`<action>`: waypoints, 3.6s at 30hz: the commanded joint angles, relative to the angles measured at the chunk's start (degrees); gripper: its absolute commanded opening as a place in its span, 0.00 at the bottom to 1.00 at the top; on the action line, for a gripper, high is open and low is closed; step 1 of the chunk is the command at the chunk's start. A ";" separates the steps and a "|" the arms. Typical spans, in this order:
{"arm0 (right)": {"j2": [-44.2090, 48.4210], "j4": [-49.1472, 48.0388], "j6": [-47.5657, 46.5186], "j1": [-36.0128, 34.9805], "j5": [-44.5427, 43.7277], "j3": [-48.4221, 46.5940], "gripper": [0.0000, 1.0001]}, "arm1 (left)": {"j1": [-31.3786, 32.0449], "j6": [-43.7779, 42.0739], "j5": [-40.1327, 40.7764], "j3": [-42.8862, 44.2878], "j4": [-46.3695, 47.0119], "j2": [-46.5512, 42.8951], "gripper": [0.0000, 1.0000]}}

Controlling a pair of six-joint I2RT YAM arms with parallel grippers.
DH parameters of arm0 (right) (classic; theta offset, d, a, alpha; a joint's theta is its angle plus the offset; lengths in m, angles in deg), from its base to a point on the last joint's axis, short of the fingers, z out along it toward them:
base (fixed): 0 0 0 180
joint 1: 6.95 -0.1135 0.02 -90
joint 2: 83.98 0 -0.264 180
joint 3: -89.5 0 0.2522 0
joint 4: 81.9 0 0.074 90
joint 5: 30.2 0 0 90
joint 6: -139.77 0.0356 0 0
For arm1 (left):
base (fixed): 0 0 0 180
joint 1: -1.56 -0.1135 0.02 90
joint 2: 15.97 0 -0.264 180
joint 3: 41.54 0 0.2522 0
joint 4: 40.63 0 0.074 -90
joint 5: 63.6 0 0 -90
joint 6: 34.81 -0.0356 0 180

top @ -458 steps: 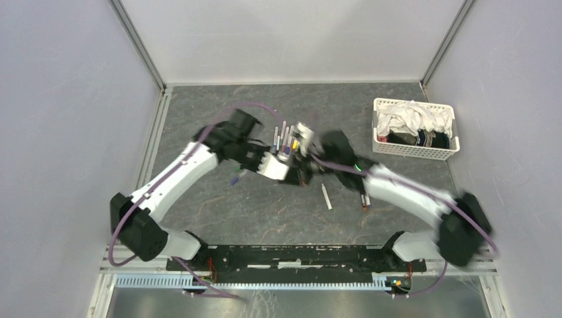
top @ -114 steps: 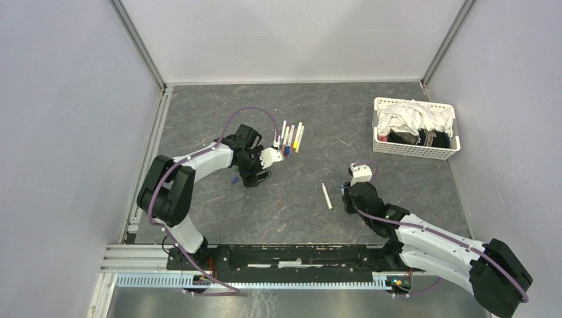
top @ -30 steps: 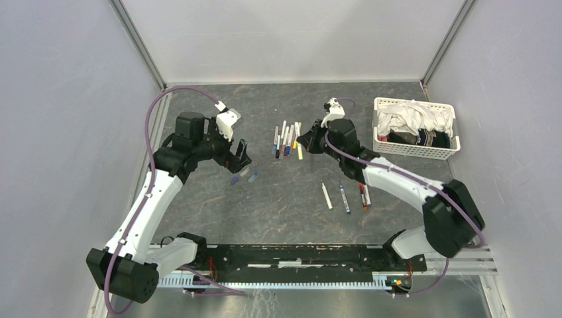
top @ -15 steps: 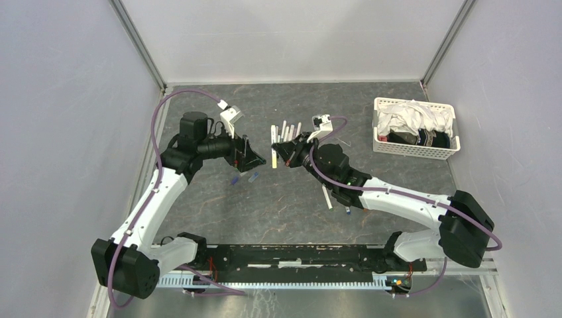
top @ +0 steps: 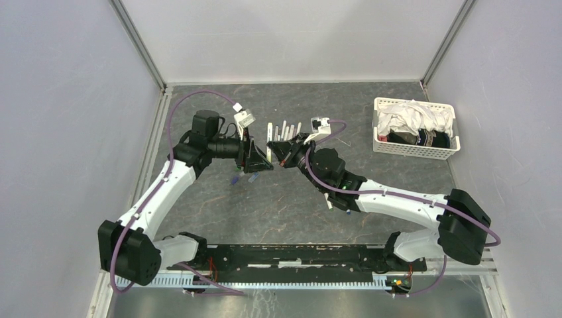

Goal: Open the pen caps
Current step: Pick up the pen from the center of the board, then open the pen cap from the pen, then place the pen cap at the center of the board.

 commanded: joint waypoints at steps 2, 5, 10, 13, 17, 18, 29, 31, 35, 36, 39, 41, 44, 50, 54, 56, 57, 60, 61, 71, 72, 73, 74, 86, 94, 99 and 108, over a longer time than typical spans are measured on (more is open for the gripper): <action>-0.72 -4.13 0.16 -1.26 -2.51 -1.98 0.00 | 1.64 2.51 -2.58 1.72 2.00 1.19 0.53; -0.50 -4.28 -0.19 -1.64 -3.33 -1.65 0.00 | 1.78 2.10 -2.15 1.80 1.61 1.55 0.39; 0.16 -4.26 -1.08 -2.00 -3.27 -1.13 0.00 | 1.72 -2.29 0.01 3.00 -2.36 2.18 0.07; 1.48 -2.63 -1.85 -2.09 -2.91 -0.59 0.05 | 1.71 -8.13 3.05 4.90 -7.27 2.65 0.02; 4.30 6.01 -3.79 -0.90 1.34 -2.60 0.32 | 1.87 -21.84 9.20 6.51 -15.27 1.67 0.02; 5.18 8.53 -4.34 0.04 3.86 -3.53 0.38 | 1.98 -26.73 11.02 6.95 -17.98 1.43 0.02; 7.31 36.24 -10.72 15.05 36.47 -12.46 0.71 | 9.14 -62.06 30.46 2.54 -33.47 -3.96 0.02; 4.68 40.43 -13.23 15.82 42.16 -15.21 0.71 | 11.92 -63.53 33.09 1.26 -33.55 -5.18 0.02; -1.47 44.12 -14.95 15.79 53.51 -18.59 0.72 | 16.36 -64.79 37.64 0.70 -34.60 -5.62 0.02; -2.48 43.96 -14.72 15.76 55.75 -18.59 0.72 | 17.16 -65.24 38.46 0.80 -35.06 -5.50 0.02; -4.93 43.73 -14.55 15.50 59.13 -18.58 0.72 | 19.95 -66.55 41.55 1.28 -36.50 -5.11 0.02; -6.50 43.64 -14.42 15.13 60.82 -18.85 0.71 | 20.92 -66.88 42.99 2.02 -36.52 -4.84 0.02; -8.29 42.42 -13.50 13.99 62.34 -18.64 0.70 | 21.39 -66.77 43.13 3.37 -36.52 -4.24 0.02; -12.40 37.12 -9.80 9.98 64.84 -18.11 0.68 | 22.30 -66.98 45.29 2.84 -34.72 -3.53 0.02; -15.24 33.20 -7.27 8.05 65.58 -17.82 0.66 | 22.58 -66.87 45.64 2.83 -33.96 -3.32 0.02; -16.86 31.30 -6.16 7.32 65.96 -18.02 0.65 | 22.82 -66.69 45.59 3.03 -33.49 -3.25 0.02; -17.87 30.71 -5.71 6.98 66.12 -18.42 0.64 | 22.91 -66.58 45.55 3.20 -33.47 -3.23 0.02; -20.07 27.21 -3.60 6.70 67.13 -19.03 0.58 | 23.28 -66.60 45.18 3.58 -33.45 -3.23 0.02; -20.51 25.82 -2.68 6.67 67.60 -19.03 0.56 | 23.39 -66.49 45.04 3.69 -33.46 -3.23 0.02; -17.74 17.26 0.34 8.66 69.39 -11.42 0.00 | 23.49 -65.72 43.24 4.66 -33.80 -4.02 0.03; -16.78 18.18 -0.71 9.32 69.19 -10.28 0.00 | 23.47 -65.87 43.52 4.42 -33.83 -4.02 0.02; -15.33 20.07 -1.96 10.00 68.93 -9.05 0.00 | 23.48 -66.15 44.01 4.03 -33.77 -4.02 0.02; -13.96 22.50 -3.75 10.88 68.43 -8.15 0.00 | 23.49 -66.39 44.87 3.57 -33.48 -4.08 0.02; 1.15 47.90 -20.82 16.70 62.75 2.89 0.00 | 19.04 -71.87 53.42 0.48 -29.42 -1.53 0.02; 7.09 52.48 -24.99 19.61 55.34 4.71 0.00 | 14.84 -69.59 49.58 -1.89 -22.62 3.22 0.02; 9.63 50.31 -25.70 20.94 34.64 6.02 0.00 | 14.85 -60.86 46.88 -4.07 -15.01 10.25 0.02; 11.23 35.68 -20.17 21.32 9.49 17.52 0.00 | 14.82 -52.29 51.20 -7.25 -1.06 21.86 0.03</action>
